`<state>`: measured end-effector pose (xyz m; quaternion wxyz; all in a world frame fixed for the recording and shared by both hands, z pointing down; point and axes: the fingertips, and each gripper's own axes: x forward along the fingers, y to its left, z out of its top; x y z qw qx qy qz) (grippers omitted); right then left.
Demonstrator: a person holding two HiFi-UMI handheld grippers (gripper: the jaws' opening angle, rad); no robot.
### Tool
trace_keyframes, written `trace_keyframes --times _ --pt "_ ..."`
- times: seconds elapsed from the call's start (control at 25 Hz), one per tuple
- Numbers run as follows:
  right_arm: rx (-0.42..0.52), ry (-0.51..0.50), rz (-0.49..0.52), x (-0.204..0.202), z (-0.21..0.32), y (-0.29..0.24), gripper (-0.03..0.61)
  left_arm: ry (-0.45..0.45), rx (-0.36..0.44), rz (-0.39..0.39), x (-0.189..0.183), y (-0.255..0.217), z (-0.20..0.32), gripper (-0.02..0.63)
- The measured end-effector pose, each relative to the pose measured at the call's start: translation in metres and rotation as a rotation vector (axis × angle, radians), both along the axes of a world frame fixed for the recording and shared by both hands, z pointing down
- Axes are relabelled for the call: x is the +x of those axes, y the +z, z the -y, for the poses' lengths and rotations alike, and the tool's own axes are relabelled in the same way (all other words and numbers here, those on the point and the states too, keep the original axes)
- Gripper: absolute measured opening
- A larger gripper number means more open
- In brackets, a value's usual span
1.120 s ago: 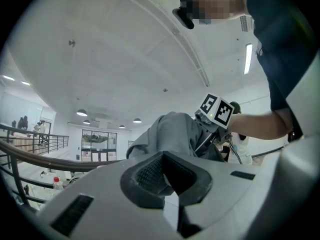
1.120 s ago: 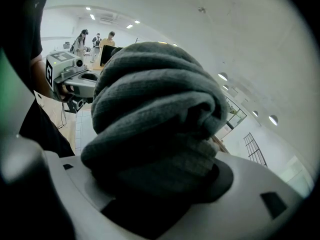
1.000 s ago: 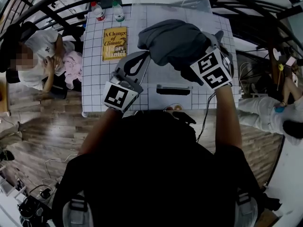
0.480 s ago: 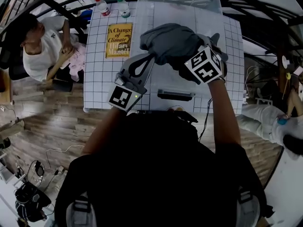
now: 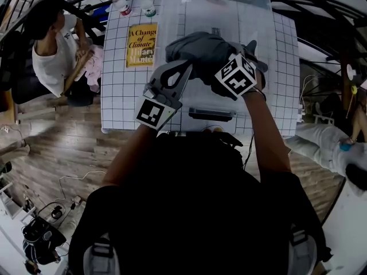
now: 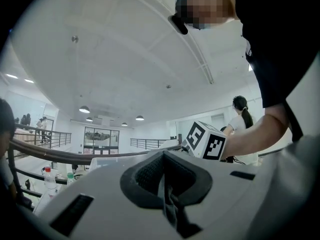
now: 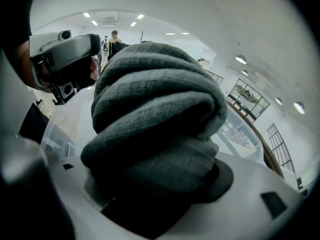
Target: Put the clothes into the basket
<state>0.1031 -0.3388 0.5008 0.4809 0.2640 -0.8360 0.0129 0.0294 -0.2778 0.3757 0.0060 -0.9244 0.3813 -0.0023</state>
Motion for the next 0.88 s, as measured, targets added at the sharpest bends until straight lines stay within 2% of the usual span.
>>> trace_keyframes --times 0.32,0.52,0.88 --pt "-0.030 -0.009 -0.011 0.007 0.004 0.035 0.353 0.016 0.023 -0.009 0.022 -0.007 0.018 0.003" --pt "-0.048 -0.009 -0.008 0.008 0.008 0.051 0.353 0.028 0.024 0.013 0.035 0.005 0.030 0.003" --pt "-0.090 0.003 0.020 0.009 0.012 0.085 0.354 0.039 0.006 0.007 0.050 0.024 0.050 0.003"
